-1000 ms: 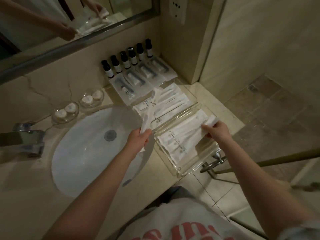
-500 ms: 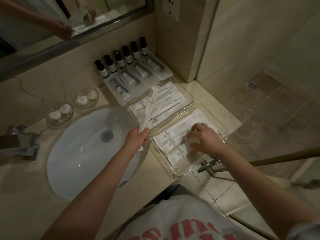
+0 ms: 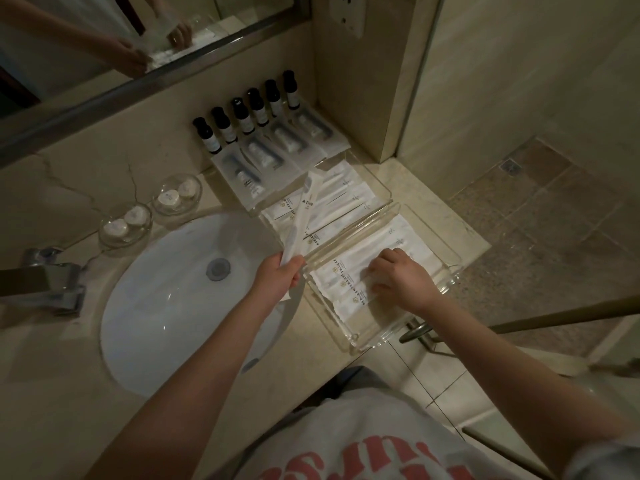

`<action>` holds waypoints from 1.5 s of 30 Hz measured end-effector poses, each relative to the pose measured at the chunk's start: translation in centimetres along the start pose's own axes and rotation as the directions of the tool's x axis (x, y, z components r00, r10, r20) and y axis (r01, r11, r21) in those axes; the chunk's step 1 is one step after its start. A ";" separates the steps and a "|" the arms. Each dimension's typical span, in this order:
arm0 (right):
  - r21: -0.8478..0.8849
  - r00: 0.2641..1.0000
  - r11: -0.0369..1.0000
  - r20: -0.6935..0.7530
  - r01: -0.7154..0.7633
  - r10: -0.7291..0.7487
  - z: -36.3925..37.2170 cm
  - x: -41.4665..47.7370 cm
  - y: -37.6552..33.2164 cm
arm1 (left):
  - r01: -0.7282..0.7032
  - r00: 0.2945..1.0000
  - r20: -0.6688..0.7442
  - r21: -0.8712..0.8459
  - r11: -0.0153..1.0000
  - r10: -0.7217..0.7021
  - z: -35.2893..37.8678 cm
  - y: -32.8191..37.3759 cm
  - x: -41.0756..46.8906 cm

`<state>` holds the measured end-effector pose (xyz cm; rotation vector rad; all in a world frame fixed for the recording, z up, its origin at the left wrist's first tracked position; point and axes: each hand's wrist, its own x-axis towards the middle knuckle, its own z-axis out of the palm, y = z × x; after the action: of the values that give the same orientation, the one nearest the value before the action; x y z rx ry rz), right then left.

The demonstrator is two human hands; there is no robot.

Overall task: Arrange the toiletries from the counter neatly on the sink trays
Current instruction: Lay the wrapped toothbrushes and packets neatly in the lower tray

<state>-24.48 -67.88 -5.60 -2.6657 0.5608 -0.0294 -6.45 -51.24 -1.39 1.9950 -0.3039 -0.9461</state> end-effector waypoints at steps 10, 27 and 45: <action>0.792 0.953 0.578 0.020 -0.200 0.302 -6.0 4.0 -4.5 | 0.082 0.916 0.397 -0.054 0.995 -0.054 1.6 2.3 -1.9; 0.511 0.957 0.856 0.277 -0.076 -0.080 -7.1 6.2 -5.6 | -0.462 0.884 0.287 0.410 0.787 0.369 -1.7 8.7 1.1; -0.216 0.941 0.968 0.283 -0.129 0.189 -7.0 1.7 1.4 | -0.332 0.913 0.399 0.608 0.721 0.084 5.2 2.2 -1.4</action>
<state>-24.19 -72.43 0.10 -2.7254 0.7058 0.4962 -10.88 -54.94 -0.59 2.3383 -1.2020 -1.1382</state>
